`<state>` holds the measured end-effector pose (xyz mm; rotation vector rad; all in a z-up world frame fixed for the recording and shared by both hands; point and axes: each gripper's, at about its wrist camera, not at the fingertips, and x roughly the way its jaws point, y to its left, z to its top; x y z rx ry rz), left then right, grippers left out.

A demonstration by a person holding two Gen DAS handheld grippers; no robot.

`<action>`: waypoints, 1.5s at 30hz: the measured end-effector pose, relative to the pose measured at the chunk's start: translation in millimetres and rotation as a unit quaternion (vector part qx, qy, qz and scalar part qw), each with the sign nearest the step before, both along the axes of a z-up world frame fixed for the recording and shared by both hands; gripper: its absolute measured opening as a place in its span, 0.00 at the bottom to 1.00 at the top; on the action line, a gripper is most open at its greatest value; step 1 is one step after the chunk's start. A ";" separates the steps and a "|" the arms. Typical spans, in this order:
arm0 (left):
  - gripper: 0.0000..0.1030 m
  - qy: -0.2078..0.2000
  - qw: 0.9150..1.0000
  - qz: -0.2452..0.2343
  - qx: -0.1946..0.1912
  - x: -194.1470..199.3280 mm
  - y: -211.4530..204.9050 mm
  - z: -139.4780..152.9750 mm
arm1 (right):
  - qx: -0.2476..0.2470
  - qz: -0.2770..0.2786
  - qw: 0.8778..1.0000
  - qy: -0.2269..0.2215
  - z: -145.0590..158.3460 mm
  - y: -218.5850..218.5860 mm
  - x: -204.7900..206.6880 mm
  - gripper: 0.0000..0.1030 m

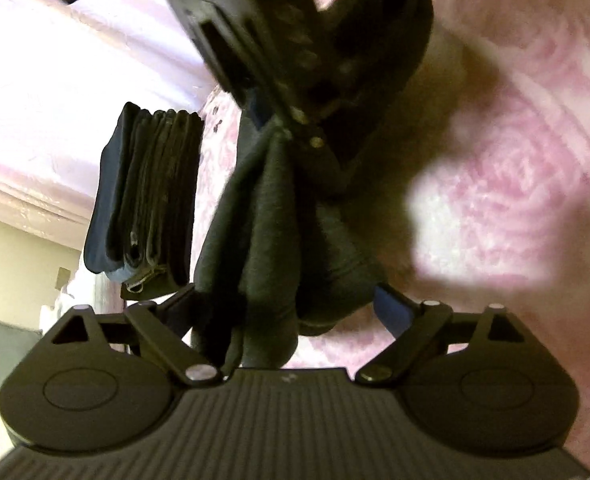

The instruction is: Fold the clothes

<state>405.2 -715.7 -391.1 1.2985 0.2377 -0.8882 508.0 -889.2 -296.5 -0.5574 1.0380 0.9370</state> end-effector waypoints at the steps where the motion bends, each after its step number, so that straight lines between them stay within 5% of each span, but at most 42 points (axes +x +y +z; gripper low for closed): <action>1: 0.87 -0.002 1.000 -0.004 0.003 0.5 -1.9 -1.4 | 0.002 -0.001 1.000 0.006 1.0 -1.0 2.2 0.29; 10: 0.94 0.046 0.998 0.035 -0.022 -9.6 -17.6 24.2 | 0.007 -0.020 0.999 0.027 -0.3 -1.9 10.8 0.29; 16: 0.92 0.000 0.998 0.053 0.017 -3.3 -36.8 0.3 | 0.009 -0.019 0.999 0.032 -0.2 -3.3 12.3 0.29; 17: 0.89 -0.006 0.998 0.048 0.026 -2.8 -36.7 -2.3 | 0.008 -0.016 0.999 0.030 -0.6 -3.7 11.7 0.29; 21: 0.51 0.012 0.998 0.052 0.040 2.2 -32.7 4.2 | 0.000 0.014 1.000 -0.002 -5.9 -4.6 -0.8 0.30; 22: 0.42 0.024 0.997 0.055 0.043 4.4 -31.5 6.5 | 0.000 0.020 1.000 -0.011 -7.2 -5.2 -5.8 0.37; 23: 0.38 0.038 0.997 0.058 0.046 6.9 -30.6 8.4 | 0.000 0.025 0.999 -0.021 -7.7 -6.1 -11.8 0.58; 25: 0.32 0.066 0.995 0.060 0.049 10.9 -26.6 11.9 | -0.001 0.029 0.998 -0.049 -7.1 -10.9 -24.4 0.82; 33: 0.29 0.179 0.976 0.118 -0.017 33.6 -18.4 42.6 | -0.077 0.079 0.984 -0.138 -39.6 -39.6 -94.6 0.82; 39: 0.29 0.198 0.973 0.116 -0.018 44.0 -18.3 41.5 | -0.125 0.112 0.957 -0.237 -65.6 -53.1 -105.5 0.81; 41: 0.29 0.192 0.974 0.118 -0.016 41.2 -19.0 40.5 | -0.125 0.101 0.957 -0.241 -64.3 -58.5 -96.6 0.45; 43: 0.36 0.173 0.978 0.118 -0.009 33.0 -20.9 38.0 | -0.108 0.077 0.968 -0.215 -52.8 -64.5 -83.6 0.31; 45: 0.45 0.153 0.981 0.119 -0.002 22.9 -24.5 34.2 | -0.097 0.064 0.973 -0.201 -39.8 -67.2 -76.3 0.28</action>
